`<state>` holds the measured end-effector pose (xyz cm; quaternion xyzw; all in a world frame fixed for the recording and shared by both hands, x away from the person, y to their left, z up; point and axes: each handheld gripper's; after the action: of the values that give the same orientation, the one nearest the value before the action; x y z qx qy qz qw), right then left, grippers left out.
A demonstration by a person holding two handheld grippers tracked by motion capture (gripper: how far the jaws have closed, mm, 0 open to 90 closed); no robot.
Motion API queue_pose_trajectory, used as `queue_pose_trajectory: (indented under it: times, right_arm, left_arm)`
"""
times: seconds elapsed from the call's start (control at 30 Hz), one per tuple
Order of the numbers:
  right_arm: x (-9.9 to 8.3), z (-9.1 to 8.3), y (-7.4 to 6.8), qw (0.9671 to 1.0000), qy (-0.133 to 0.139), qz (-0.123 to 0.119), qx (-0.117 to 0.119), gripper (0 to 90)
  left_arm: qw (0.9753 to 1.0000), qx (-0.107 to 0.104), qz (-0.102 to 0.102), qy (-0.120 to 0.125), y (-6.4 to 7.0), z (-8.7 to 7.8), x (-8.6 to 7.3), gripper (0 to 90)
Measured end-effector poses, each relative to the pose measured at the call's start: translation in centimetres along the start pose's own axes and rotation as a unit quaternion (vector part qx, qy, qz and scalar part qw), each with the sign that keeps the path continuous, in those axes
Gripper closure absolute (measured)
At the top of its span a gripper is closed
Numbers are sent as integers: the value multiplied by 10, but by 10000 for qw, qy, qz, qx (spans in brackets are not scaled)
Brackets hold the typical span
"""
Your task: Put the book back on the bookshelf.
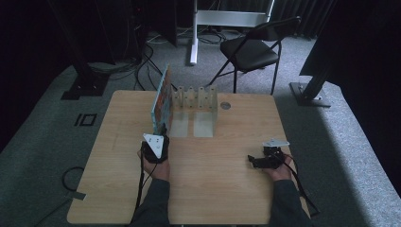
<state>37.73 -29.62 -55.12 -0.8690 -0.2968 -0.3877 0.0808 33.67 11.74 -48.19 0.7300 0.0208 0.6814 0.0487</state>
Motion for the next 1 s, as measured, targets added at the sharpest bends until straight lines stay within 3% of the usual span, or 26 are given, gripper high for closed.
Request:
queue_pose_trajectory:
  times: [1.0]
  right_arm:
    - [0,0,1,10000,-1,-13,10,112]
  left_arm:
    - [9999,54,143,30,7,5,-9,806]
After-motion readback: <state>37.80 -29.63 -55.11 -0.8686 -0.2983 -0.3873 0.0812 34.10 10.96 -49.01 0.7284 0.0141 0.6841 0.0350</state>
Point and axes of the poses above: each handheld gripper's, and its own axes: z roughly forward along the jaws, x roughly out of its top, y roughly to its right, and after that the axes turned 8 degrees about -z, right-handed
